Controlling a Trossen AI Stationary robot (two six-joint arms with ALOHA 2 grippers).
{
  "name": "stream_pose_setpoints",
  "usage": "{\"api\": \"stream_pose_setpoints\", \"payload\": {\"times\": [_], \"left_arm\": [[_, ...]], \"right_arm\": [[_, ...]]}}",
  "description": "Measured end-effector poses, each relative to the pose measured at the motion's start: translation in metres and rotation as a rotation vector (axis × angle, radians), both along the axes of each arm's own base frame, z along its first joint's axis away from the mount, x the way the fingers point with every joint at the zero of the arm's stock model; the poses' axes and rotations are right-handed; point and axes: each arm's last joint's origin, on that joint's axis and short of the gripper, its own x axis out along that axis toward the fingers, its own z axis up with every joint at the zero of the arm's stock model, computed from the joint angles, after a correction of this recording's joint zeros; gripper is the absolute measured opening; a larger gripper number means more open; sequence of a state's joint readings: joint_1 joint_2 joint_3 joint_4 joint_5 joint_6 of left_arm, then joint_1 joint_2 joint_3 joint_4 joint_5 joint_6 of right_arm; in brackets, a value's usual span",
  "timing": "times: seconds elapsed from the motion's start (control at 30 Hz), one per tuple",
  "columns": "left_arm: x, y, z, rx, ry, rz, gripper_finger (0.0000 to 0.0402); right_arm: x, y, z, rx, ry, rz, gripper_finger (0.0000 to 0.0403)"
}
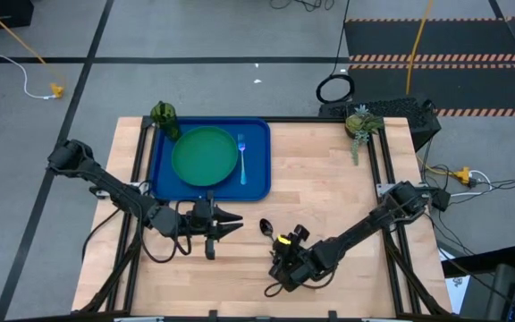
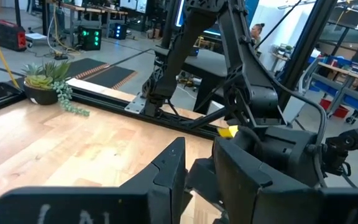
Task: Pick and place plate/cup/fork/spoon on tray
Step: Put the blue spoon on the blue food tray
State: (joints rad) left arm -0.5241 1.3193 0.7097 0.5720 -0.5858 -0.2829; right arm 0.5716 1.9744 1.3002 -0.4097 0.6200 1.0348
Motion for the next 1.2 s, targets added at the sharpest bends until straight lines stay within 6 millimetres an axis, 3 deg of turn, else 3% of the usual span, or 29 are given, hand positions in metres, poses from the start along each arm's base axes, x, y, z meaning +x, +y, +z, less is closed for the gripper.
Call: {"api": "stream_pose_setpoints", "payload": {"times": [0.47,1.2], "left_arm": [[0.0,0.0,0.001,-0.017,-0.006,0.0,0.0088],[0.009,0.0,-0.014,-0.002,0.039,0.017,0.0088]], "right_arm": [[-0.005,-0.005,-0.014,0.01,-0.01,-0.047,0.0194],[-0.004,-0.037,-0.036,0.054,0.001,-0.081,0.0011]]}}
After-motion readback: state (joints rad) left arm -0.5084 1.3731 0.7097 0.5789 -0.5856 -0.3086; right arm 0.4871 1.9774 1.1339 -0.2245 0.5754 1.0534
